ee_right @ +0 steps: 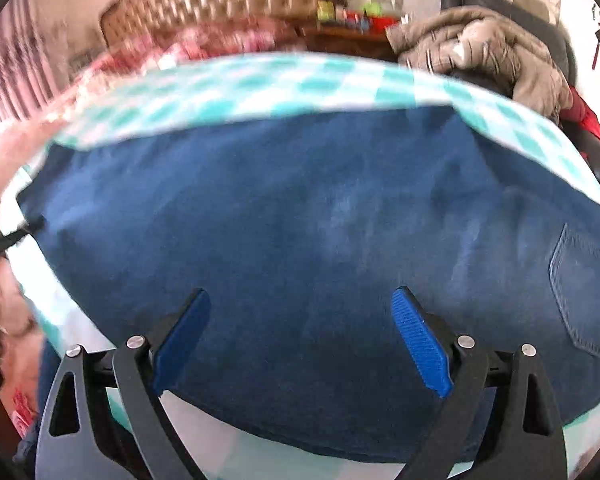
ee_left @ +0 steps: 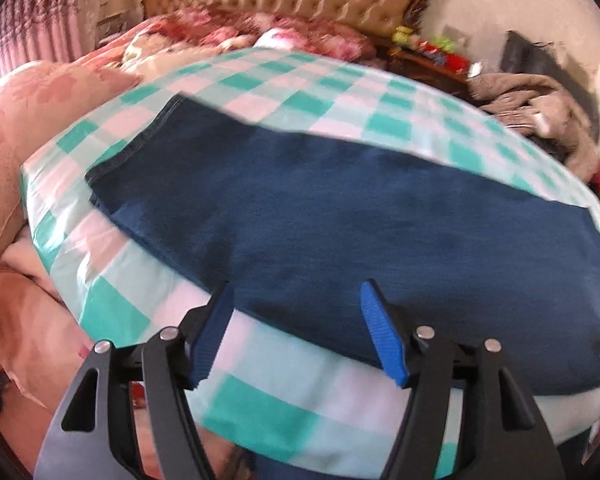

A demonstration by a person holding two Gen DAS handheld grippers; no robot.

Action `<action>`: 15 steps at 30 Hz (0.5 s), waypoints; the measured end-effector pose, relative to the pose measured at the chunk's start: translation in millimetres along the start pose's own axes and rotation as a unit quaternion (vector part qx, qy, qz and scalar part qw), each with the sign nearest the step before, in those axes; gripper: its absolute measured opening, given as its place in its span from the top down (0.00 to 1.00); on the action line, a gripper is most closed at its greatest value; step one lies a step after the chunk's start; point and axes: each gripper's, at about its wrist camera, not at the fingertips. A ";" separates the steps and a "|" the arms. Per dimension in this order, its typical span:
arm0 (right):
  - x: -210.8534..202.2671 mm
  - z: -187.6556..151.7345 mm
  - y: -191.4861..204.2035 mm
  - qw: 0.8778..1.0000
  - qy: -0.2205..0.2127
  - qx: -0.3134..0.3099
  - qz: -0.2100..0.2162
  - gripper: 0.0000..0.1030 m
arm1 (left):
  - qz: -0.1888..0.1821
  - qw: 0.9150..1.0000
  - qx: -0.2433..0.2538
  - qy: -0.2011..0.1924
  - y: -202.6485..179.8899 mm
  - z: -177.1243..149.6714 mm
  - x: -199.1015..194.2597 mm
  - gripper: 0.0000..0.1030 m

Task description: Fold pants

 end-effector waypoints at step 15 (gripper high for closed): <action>6.0 -3.4 7.9 0.999 0.018 -0.009 -0.025 0.11 | -0.129 0.985 0.102 0.053 -127.1 -60.9 -13.5 0.43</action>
Point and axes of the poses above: each gripper's, at about its wrist camera, not at the fingertips, and x roughly the way its jaws point, y to its left, z to its top, and after that the axes turned 12 degrees about -x, right-handed
